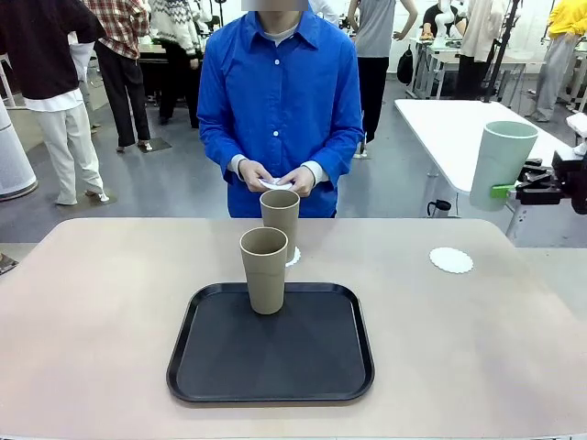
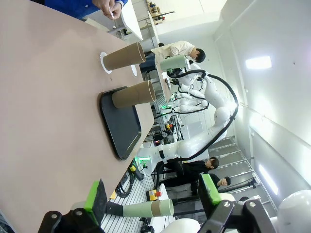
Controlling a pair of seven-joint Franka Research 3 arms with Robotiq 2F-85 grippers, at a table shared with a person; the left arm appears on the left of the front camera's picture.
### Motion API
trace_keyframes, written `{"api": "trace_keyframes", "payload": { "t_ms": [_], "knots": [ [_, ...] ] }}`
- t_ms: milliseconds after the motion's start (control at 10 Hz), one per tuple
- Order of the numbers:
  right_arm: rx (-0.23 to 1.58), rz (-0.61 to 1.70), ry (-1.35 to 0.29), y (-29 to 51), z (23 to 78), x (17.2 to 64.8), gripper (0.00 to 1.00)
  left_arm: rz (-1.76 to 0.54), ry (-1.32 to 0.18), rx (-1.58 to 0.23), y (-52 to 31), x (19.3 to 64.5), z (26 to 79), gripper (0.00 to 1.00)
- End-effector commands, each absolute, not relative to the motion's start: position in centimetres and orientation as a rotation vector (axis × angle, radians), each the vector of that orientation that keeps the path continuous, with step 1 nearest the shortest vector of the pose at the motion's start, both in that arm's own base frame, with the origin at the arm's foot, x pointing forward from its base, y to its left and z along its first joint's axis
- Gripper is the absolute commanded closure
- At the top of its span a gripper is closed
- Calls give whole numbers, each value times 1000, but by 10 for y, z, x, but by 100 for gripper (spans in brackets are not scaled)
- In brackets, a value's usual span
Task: Place coasters on the table and set cups on them.
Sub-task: Take one Reusable plastic cup from the Flat Tray and place it on a coaster set by the human.
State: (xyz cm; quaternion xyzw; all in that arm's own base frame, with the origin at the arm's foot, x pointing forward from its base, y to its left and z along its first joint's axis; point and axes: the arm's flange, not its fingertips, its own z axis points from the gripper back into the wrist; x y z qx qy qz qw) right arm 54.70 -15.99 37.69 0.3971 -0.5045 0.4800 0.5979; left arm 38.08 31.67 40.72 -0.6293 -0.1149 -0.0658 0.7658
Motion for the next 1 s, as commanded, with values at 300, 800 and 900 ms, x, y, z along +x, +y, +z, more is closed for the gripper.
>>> {"api": "trace_keyframes", "payload": {
  "t_ms": [300, 800, 900],
  "knots": [
    [920, 1084, -1112, -160, 310, 594, 19, -146, -250, -1371, 317, 379, 410, 0],
    [923, 1060, -1065, -159, 283, 590, 19, -146, -250, -1371, 317, 379, 410, 0],
    [923, 1060, -1065, -159, 283, 590, 19, -146, -250, -1371, 317, 379, 410, 0]
  ]
}}
